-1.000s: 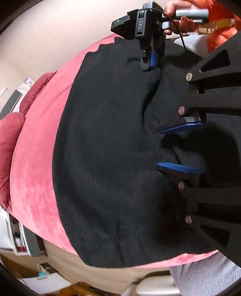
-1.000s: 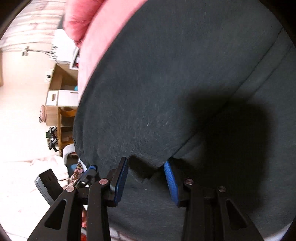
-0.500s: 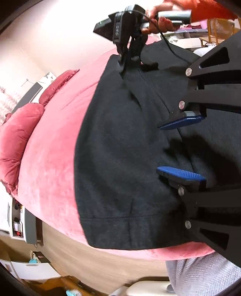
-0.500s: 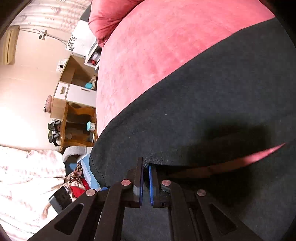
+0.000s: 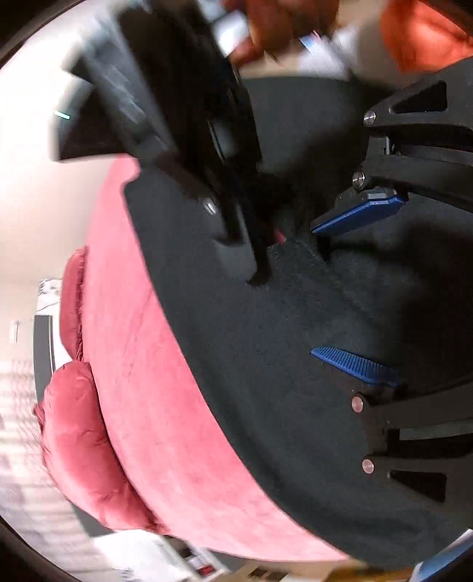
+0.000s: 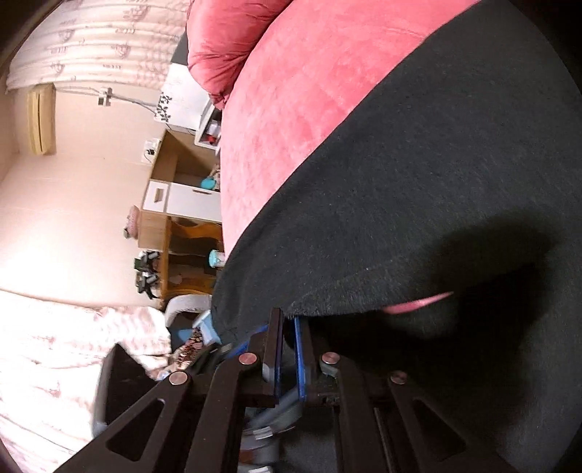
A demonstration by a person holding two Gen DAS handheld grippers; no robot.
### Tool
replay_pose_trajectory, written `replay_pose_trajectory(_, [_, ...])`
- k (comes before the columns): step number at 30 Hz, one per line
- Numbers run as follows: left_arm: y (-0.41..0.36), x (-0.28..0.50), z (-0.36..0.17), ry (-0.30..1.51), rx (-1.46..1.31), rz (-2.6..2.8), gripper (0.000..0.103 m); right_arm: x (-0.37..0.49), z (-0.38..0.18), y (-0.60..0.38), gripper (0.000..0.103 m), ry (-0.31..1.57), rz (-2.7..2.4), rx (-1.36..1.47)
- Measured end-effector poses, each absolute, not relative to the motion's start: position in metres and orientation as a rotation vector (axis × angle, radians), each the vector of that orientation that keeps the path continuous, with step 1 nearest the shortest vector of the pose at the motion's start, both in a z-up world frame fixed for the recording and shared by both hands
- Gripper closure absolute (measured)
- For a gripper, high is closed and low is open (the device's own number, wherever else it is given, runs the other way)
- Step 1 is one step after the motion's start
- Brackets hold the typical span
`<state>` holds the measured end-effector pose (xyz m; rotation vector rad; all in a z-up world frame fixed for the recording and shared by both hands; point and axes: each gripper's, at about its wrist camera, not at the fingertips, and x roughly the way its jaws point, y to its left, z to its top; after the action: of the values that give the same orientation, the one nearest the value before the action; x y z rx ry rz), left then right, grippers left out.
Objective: Fold large clothes
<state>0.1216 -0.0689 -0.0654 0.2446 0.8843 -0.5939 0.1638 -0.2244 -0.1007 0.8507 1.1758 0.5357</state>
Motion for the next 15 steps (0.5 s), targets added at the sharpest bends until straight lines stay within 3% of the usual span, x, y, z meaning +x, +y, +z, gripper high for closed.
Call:
replay_pose_trajectory(1, [-0.076, 0.123, -0.069, 0.878, 0.268, -0.600, 0.041, 0.161, -0.100, -0.227, 0.096, 1.169, 0.543, 0.860])
replay_pose_trajectory(2, [-0.081, 0.124, -0.072, 0.875, 0.281, -0.610, 0.053, 0.158, -0.099, -0.233, 0.096, 1.160, 0.550, 0.870])
replay_pose_trajectory(3, [-0.085, 0.124, -0.075, 0.889, 0.300, -0.614, 0.083, 0.155, -0.098, -0.237, 0.096, 1.142, 0.560, 0.890])
replay_pose_trajectory(6, [-0.084, 0.124, -0.080, 0.945, 0.289, -0.638, 0.087, 0.148, -0.095, -0.250, 0.092, 1.119, 0.547, 0.903])
replay_pose_trajectory(15, [-0.067, 0.085, -0.040, 0.825, 0.269, -0.675, 0.090, 0.090, -0.093, -0.362, 0.081, 0.992, 0.203, 0.838])
